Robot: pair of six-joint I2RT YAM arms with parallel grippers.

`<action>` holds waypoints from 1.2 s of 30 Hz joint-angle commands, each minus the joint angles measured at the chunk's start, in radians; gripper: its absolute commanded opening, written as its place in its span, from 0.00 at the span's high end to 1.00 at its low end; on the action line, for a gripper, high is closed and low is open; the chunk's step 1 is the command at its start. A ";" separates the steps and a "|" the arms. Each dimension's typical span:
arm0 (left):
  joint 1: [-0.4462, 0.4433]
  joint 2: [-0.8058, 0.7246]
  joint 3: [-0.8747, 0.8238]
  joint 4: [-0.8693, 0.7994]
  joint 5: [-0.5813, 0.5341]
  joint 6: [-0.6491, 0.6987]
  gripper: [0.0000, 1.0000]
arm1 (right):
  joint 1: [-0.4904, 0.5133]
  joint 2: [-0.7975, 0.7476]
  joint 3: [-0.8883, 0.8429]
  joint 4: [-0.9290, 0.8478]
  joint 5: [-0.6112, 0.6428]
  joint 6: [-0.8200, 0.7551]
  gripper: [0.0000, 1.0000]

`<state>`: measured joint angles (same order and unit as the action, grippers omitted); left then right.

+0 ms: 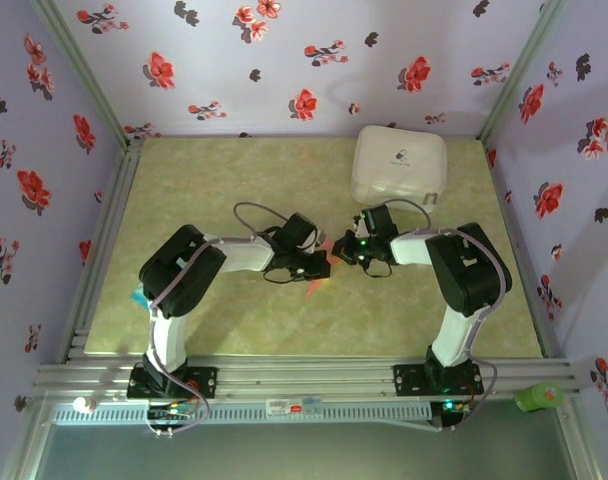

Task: Fold a paper plane with a square sheet of paper (pick it up from the middle)
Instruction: Fold the wing for the fifth time at the center of the table.

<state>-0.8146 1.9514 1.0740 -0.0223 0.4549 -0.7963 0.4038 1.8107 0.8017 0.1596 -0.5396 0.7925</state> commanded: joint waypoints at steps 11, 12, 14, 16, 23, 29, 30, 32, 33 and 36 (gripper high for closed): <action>-0.024 -0.192 -0.288 -0.134 -0.023 0.048 1.00 | -0.010 0.044 -0.017 -0.098 0.090 -0.026 0.99; -0.026 -0.205 -0.309 -0.133 -0.030 0.041 1.00 | -0.009 0.042 -0.018 -0.097 0.089 -0.025 0.99; -0.028 -0.231 -0.342 -0.132 -0.042 0.030 1.00 | -0.010 0.040 -0.018 -0.097 0.090 -0.024 0.99; -0.030 -0.265 -0.365 -0.137 -0.045 0.025 1.00 | -0.010 0.041 -0.015 -0.099 0.088 -0.024 0.99; -0.033 -0.415 -0.374 -0.091 -0.086 0.003 1.00 | -0.008 0.033 -0.020 -0.094 0.086 -0.019 0.99; 0.002 -0.348 -0.217 -0.090 -0.079 0.046 1.00 | -0.008 0.032 -0.019 -0.085 0.080 -0.009 0.98; 0.006 -0.317 -0.179 -0.088 -0.071 0.050 1.00 | -0.008 0.030 -0.021 -0.083 0.078 -0.007 0.98; 0.011 -0.250 -0.113 -0.090 -0.051 0.077 1.00 | -0.008 0.028 -0.021 -0.083 0.078 -0.007 0.98; 0.014 -0.214 -0.071 -0.106 -0.046 0.091 1.00 | -0.007 0.027 -0.021 -0.084 0.078 -0.007 0.98; 0.020 -0.124 0.016 -0.118 -0.039 0.111 0.98 | -0.008 0.023 -0.027 -0.073 0.076 -0.002 0.98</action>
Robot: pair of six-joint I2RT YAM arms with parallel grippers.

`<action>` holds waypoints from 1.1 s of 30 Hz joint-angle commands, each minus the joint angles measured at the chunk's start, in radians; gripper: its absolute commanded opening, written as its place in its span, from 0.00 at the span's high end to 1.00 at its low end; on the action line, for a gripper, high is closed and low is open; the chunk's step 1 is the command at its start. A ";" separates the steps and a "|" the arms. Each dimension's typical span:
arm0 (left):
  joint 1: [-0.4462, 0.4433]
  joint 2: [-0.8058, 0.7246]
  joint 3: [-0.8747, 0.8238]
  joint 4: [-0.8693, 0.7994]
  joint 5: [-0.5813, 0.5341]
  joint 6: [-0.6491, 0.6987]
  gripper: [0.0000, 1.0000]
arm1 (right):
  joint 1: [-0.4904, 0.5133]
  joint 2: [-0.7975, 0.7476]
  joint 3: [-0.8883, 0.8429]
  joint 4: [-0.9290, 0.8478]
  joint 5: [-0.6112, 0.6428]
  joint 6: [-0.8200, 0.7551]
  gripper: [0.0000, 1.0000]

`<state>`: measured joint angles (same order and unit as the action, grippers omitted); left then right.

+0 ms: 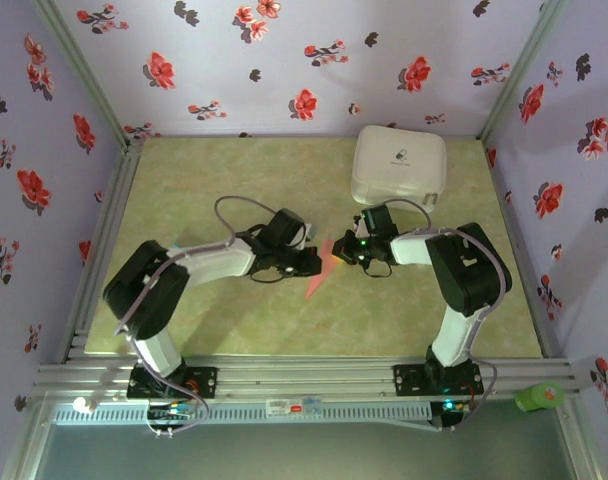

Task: Fold a paper plane with a square sheet of paper (pick it up from the middle)
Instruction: Fold the wing for the fifth time at the center of the table.

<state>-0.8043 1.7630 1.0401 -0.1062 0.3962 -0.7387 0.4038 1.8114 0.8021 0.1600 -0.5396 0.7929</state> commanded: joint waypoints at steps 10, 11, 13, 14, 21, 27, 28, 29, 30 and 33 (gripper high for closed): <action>0.020 0.217 0.136 -0.067 0.004 0.089 0.99 | -0.008 0.006 -0.024 -0.053 0.059 0.011 0.97; 0.020 0.221 0.131 -0.067 0.003 0.090 0.99 | -0.009 0.000 -0.022 -0.054 0.061 0.009 0.97; 0.021 0.228 0.110 -0.062 -0.002 0.084 1.00 | -0.012 -0.010 -0.002 -0.080 0.058 -0.005 0.96; 0.020 0.230 0.096 -0.056 -0.003 0.078 1.00 | -0.013 -0.018 0.013 -0.102 0.058 -0.017 0.96; 0.016 0.223 -0.002 0.008 -0.003 0.034 1.00 | -0.054 -0.113 0.037 -0.129 0.033 -0.006 0.95; 0.014 0.217 -0.015 0.026 -0.001 0.027 1.00 | -0.032 -0.125 0.053 -0.112 -0.001 -0.007 0.93; 0.014 0.219 -0.016 0.033 -0.001 0.023 1.00 | -0.022 -0.115 0.058 -0.111 0.000 -0.009 0.93; 0.013 0.219 -0.015 0.036 -0.001 0.018 1.00 | -0.011 -0.102 0.064 -0.111 0.002 -0.011 0.93; 0.014 0.220 -0.014 0.040 -0.001 0.013 1.00 | -0.001 -0.087 0.070 -0.117 0.010 -0.009 0.93; 0.014 0.217 -0.014 0.046 0.001 0.008 1.00 | 0.011 -0.046 0.073 -0.147 0.069 0.002 0.95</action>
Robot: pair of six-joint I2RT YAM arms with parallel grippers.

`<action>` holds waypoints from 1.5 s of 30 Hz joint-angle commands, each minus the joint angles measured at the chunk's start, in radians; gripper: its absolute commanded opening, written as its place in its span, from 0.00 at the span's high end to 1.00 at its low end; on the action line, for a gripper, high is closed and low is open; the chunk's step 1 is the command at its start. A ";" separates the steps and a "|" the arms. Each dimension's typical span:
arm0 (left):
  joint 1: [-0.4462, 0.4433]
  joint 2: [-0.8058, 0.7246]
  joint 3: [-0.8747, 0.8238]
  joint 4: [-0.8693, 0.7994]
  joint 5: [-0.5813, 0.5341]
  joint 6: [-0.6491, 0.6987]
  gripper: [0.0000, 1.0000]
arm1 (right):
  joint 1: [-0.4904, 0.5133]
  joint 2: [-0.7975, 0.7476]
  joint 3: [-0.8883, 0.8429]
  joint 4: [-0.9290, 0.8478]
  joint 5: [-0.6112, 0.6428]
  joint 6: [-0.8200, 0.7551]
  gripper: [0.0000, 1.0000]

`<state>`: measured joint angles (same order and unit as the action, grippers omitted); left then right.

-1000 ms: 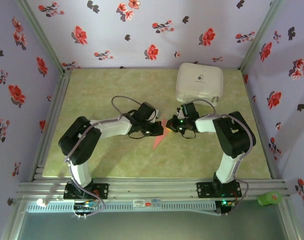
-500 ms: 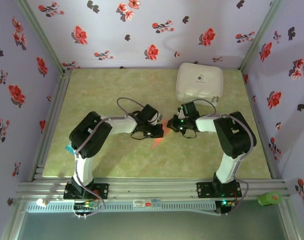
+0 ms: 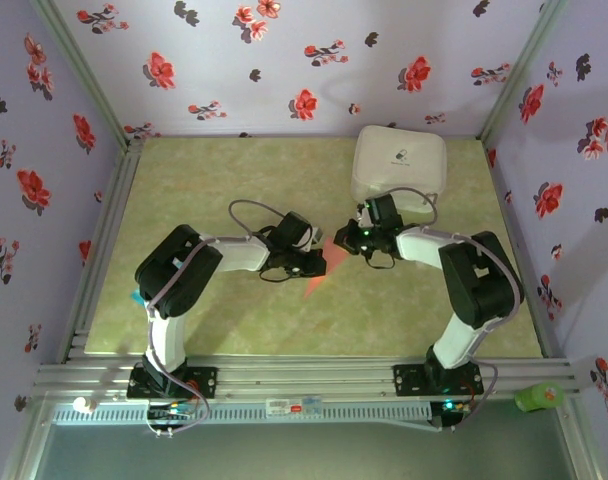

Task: Fold a paper plane with a square sheet of paper (pick it up from the middle)
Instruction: Fold the wing for the fifth time at the center of the table.

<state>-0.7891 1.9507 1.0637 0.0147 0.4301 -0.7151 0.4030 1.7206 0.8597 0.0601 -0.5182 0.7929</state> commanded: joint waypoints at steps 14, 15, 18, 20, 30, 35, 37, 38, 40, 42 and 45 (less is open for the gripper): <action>-0.006 0.033 -0.064 -0.029 -0.006 -0.044 1.00 | -0.133 0.099 -0.040 0.018 0.059 -0.020 0.95; -0.007 0.033 -0.063 -0.028 -0.006 -0.043 1.00 | -0.140 0.096 -0.035 0.016 0.065 -0.023 0.95; -0.010 0.034 -0.066 -0.023 -0.006 -0.051 1.00 | -0.148 0.082 -0.014 -0.015 0.102 -0.048 0.95; -0.013 0.031 -0.071 -0.014 -0.004 -0.059 1.00 | -0.150 0.069 -0.014 -0.010 0.112 -0.052 0.94; -0.034 0.013 -0.129 0.051 -0.001 -0.109 1.00 | -0.154 -0.002 -0.062 0.039 0.147 -0.055 0.93; -0.050 -0.015 -0.158 0.064 -0.037 -0.174 1.00 | -0.139 -0.048 -0.051 -0.057 0.195 -0.105 0.92; -0.066 -0.042 -0.180 0.092 -0.077 -0.228 1.00 | -0.130 -0.086 -0.072 -0.060 0.204 -0.104 0.91; -0.072 -0.051 -0.188 0.102 -0.100 -0.261 1.00 | -0.125 -0.101 -0.077 -0.064 0.208 -0.102 0.91; -0.086 -0.075 -0.204 0.135 -0.143 -0.324 1.00 | -0.111 -0.119 -0.091 -0.065 0.200 -0.091 0.90; -0.094 -0.107 -0.193 0.116 -0.180 -0.324 1.00 | -0.092 -0.125 -0.095 -0.064 0.177 -0.074 0.88; -0.094 -0.182 -0.185 0.119 -0.216 -0.311 0.92 | -0.058 -0.120 -0.110 -0.038 0.134 -0.035 0.87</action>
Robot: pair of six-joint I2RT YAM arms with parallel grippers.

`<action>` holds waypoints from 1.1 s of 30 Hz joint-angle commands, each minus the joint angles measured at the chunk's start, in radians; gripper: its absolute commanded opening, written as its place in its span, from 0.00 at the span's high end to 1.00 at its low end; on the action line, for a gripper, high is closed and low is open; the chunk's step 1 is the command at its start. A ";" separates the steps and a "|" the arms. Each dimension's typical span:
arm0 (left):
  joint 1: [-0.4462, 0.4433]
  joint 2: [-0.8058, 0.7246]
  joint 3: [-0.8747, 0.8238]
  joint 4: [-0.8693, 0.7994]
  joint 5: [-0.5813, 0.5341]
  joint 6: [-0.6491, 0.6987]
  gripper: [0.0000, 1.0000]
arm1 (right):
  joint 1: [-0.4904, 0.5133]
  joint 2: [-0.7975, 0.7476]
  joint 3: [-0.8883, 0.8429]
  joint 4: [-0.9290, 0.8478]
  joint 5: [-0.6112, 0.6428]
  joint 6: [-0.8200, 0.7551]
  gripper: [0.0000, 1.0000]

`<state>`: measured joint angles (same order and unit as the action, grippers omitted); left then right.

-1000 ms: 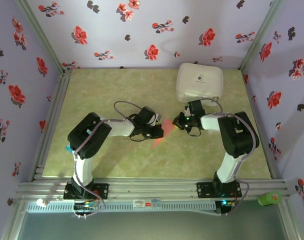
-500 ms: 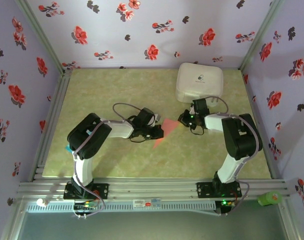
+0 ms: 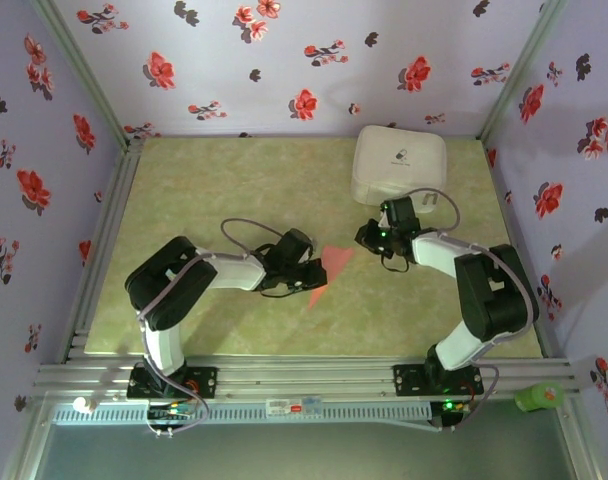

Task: Fold a paper plane with a square sheet of paper (pick it up from the middle)
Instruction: Fold the wing for the fifth time at the center of the table, then move a paper plane to the center of the table.

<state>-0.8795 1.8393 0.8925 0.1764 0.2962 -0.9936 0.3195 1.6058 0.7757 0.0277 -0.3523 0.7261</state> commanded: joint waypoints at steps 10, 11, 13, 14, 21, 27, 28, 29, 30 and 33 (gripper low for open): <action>0.050 -0.159 0.027 -0.185 -0.101 0.122 0.77 | 0.061 -0.072 -0.099 0.025 0.005 0.130 0.84; 0.065 -0.150 0.022 -0.181 -0.082 0.122 0.77 | 0.062 -0.082 -0.105 0.020 0.013 0.136 0.84; 0.095 -0.132 0.014 -0.164 -0.031 0.128 0.77 | 0.061 -0.103 -0.124 0.019 0.021 0.145 0.83; 0.105 -0.123 0.014 -0.163 -0.009 0.135 0.77 | 0.062 -0.110 -0.128 0.015 0.021 0.147 0.83; 0.126 -0.051 0.054 -0.183 0.123 0.194 0.75 | 0.069 -0.129 -0.148 0.015 0.006 0.162 0.82; 0.128 -0.022 0.063 -0.190 0.158 0.210 0.74 | 0.072 -0.116 -0.148 0.032 -0.007 0.167 0.82; 0.128 -0.020 0.062 -0.190 0.164 0.212 0.74 | 0.071 -0.116 -0.147 0.032 -0.006 0.167 0.82; 0.127 -0.019 0.062 -0.192 0.166 0.214 0.73 | 0.072 -0.118 -0.145 0.029 -0.003 0.164 0.82; 0.128 -0.013 0.062 -0.200 0.166 0.216 0.73 | 0.071 -0.120 -0.142 0.021 0.003 0.161 0.82; 0.128 -0.002 0.066 -0.209 0.175 0.225 0.73 | 0.071 -0.121 -0.135 0.015 0.015 0.152 0.82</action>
<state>-0.7544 1.8118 0.9302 0.0021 0.4389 -0.8032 0.3847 1.4902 0.6373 0.0399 -0.3580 0.8757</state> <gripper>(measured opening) 0.269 0.183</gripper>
